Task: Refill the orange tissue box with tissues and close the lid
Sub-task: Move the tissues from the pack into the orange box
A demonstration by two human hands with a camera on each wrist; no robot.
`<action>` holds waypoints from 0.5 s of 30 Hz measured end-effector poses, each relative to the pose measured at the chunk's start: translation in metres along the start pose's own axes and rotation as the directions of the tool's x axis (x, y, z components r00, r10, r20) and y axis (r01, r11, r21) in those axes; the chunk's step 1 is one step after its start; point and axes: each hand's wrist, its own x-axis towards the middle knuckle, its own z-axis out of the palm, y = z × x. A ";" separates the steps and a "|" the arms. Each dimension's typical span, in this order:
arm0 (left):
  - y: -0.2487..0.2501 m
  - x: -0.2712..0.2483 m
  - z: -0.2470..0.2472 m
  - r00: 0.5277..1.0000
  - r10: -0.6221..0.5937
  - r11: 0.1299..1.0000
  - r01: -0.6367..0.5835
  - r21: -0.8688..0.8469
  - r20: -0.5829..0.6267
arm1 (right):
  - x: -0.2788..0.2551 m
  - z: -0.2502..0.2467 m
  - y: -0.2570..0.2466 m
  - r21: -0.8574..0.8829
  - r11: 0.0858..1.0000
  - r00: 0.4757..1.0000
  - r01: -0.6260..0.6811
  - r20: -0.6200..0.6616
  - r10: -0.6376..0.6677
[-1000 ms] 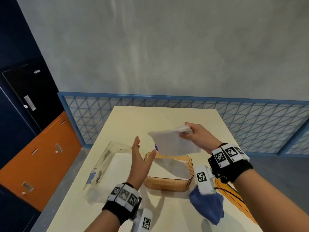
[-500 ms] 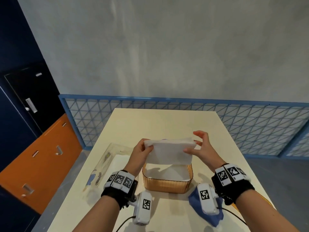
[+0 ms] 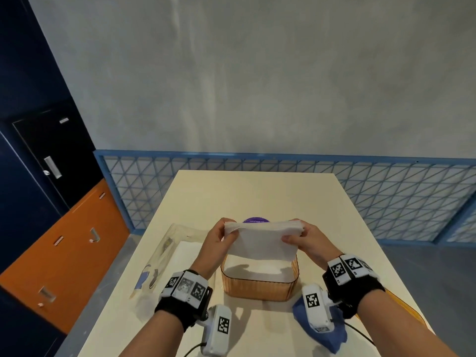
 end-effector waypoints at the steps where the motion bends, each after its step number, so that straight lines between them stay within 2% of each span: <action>1: -0.007 -0.003 0.002 1.000 -0.008 1.000 0.008 0.019 -0.008 | -0.001 0.001 0.005 -0.051 0.999 1.000 0.000 -0.018 -0.001; 3: -0.027 -0.012 0.007 0.998 -0.064 0.995 0.064 0.081 -0.005 | -0.005 0.005 0.021 -0.211 0.977 0.999 -0.022 -0.040 0.014; 6: -0.048 -0.020 0.015 0.987 -0.161 0.974 0.156 0.164 0.013 | -0.005 0.011 0.043 -0.448 0.891 0.995 -0.073 -0.087 0.038; 10: -0.046 -0.012 0.019 0.986 -0.110 0.935 0.147 0.322 -0.129 | 0.001 0.017 0.044 -0.544 0.824 0.970 -0.158 -0.244 0.025; 12: -0.041 -0.004 0.021 0.975 -0.091 0.889 0.170 0.426 -0.201 | 0.006 0.019 0.037 -0.496 0.847 0.953 -0.191 -0.302 0.039; 15: -0.037 0.008 0.025 0.956 -0.192 0.757 0.289 0.586 -0.223 | 0.009 0.025 0.034 -0.463 0.848 0.937 -0.257 -0.333 0.102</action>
